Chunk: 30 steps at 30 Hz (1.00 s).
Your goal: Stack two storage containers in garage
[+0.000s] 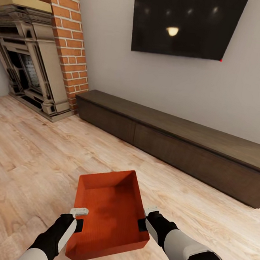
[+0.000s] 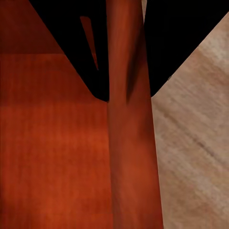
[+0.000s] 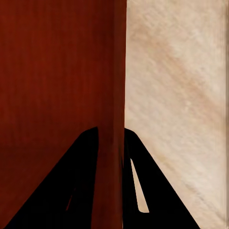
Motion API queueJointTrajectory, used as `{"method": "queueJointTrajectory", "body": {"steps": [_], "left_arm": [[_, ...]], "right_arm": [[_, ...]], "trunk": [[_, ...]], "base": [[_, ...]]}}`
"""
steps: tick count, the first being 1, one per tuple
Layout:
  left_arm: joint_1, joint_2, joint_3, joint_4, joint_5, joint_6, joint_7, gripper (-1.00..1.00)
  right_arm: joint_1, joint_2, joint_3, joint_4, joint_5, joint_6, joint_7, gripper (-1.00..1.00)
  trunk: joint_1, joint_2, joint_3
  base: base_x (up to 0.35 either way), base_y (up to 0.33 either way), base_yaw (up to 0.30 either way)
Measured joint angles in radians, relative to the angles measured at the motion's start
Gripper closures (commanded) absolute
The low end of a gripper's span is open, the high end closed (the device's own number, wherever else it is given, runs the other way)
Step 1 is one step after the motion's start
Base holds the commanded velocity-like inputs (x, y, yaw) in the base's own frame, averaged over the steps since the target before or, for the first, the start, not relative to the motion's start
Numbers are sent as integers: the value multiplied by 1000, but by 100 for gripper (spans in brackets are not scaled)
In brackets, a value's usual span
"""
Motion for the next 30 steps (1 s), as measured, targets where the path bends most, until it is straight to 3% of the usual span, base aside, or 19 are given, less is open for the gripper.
{"method": "queueJointTrajectory", "body": {"steps": [26, 30], "left_arm": [[0, 0, 0, 0, -2, 0, -2, 100], [0, 0, 0, 0, -2, 0, -2, 100]], "right_arm": [[1, 0, -1, -1, 0, 0, 0, 100], [0, 0, 0, 0, -1, 0, 0, 100]], "trunk": [[-12, 6, 101], [-27, 34, 113]], "base": [[0, 0, 0], [0, 0, 0]]}}
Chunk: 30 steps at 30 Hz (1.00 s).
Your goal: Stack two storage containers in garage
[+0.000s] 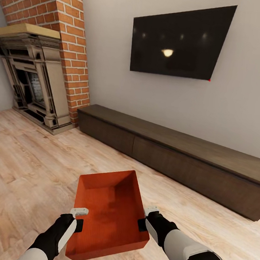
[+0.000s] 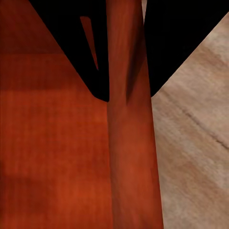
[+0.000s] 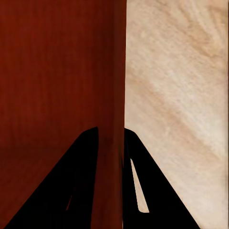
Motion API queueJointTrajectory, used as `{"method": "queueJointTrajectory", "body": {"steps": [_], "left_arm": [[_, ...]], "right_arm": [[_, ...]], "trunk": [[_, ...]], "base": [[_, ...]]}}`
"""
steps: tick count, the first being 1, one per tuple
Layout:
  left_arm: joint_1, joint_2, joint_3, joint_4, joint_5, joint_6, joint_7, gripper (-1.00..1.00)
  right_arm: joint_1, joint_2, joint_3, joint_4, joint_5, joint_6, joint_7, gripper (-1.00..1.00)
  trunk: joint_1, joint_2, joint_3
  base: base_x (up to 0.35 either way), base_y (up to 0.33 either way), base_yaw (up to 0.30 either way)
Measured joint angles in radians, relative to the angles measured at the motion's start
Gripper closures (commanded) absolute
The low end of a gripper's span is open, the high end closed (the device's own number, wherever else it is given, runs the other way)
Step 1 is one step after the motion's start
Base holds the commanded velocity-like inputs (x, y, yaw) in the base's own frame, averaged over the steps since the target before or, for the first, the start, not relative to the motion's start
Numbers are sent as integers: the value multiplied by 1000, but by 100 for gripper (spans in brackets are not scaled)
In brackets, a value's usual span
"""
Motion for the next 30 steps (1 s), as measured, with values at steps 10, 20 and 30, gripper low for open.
{"method": "queueJointTrajectory", "body": {"steps": [10, 20, 30], "left_arm": [[0, 0, 0, 0, 0, 0, 0, 100], [0, 0, 0, 0, 0, 0, 0, 100], [0, 0, 0, 0, 1, 0, 0, 100]], "right_arm": [[0, 0, 0, -1, 0, 0, 0, 100], [0, 0, 1, -1, 0, 0, 0, 100], [0, 0, 2, -1, -2, 0, 0, 100]], "trunk": [[-38, 70, 31], [-77, 140, 63], [-115, 210, 94]], "base": [[0, 0, 0], [0, 0, 0], [0, 0, 0]]}}
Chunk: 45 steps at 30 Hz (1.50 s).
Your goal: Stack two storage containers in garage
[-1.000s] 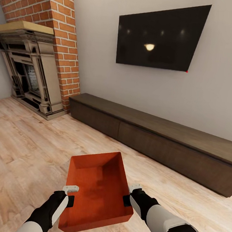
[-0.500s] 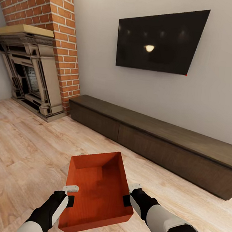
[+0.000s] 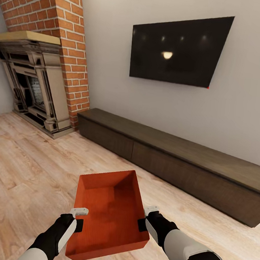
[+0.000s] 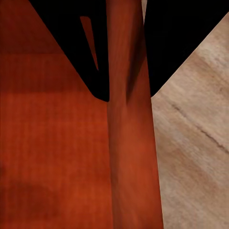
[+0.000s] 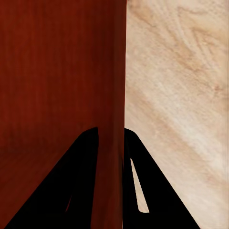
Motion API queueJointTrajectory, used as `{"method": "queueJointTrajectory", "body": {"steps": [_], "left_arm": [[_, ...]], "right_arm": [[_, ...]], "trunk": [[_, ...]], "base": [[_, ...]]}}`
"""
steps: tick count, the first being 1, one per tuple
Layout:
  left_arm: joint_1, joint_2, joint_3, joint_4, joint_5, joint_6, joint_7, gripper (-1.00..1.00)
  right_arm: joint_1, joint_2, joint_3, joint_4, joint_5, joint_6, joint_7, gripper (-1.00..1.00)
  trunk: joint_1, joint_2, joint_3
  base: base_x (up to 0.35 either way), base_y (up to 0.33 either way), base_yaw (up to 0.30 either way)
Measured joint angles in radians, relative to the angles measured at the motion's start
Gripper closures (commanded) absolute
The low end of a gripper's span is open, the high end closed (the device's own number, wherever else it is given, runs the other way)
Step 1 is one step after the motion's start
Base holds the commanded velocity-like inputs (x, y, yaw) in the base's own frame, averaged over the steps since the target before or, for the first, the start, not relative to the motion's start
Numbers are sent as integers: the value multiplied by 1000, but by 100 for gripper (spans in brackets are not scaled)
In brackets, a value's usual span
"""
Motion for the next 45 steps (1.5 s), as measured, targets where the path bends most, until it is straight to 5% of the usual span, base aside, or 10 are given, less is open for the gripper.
{"method": "queueJointTrajectory", "body": {"steps": [5, 45], "left_arm": [[0, 0, 0, 0, 0, 0, 0, 100], [0, 1, -1, 0, 4, -1, 0, 100]], "right_arm": [[0, 0, 1, 0, -1, 0, 0, 100], [0, 0, 4, 1, -5, -1, 0, 100]], "trunk": [[-19, 35, 16], [-19, 35, 16]], "base": [[0, 0, 0], [0, 0, 272]]}}
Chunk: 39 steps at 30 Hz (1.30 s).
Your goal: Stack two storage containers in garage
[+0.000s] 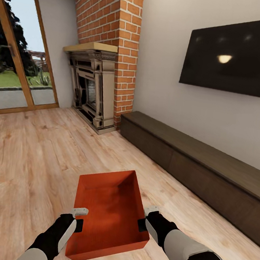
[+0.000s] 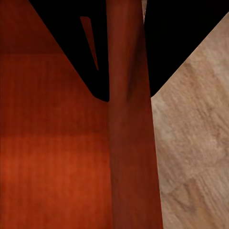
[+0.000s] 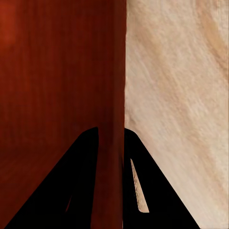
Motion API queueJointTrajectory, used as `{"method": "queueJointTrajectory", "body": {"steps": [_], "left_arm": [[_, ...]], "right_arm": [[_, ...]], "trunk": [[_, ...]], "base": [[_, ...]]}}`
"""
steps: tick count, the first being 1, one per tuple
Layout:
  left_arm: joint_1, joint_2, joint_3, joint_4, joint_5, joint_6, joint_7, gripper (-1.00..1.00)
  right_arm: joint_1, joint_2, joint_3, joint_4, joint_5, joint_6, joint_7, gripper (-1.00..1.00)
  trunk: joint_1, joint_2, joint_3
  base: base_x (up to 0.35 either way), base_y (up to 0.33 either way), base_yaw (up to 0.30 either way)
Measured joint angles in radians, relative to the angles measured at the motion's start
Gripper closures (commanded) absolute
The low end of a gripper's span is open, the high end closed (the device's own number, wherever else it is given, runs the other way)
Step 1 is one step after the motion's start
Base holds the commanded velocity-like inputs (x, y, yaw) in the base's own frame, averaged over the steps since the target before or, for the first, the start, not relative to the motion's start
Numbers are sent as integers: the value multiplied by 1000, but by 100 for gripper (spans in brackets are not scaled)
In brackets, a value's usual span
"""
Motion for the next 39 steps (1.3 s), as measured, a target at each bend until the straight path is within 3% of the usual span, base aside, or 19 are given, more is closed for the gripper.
{"method": "queueJointTrajectory", "body": {"steps": [39], "left_arm": [[0, 0, -1, 0, 3, 0, 1, 100]], "right_arm": [[0, 0, 1, 0, -1, 0, 0, 100]], "trunk": [[0, 0, 0]], "base": [[0, 0, 292]]}}
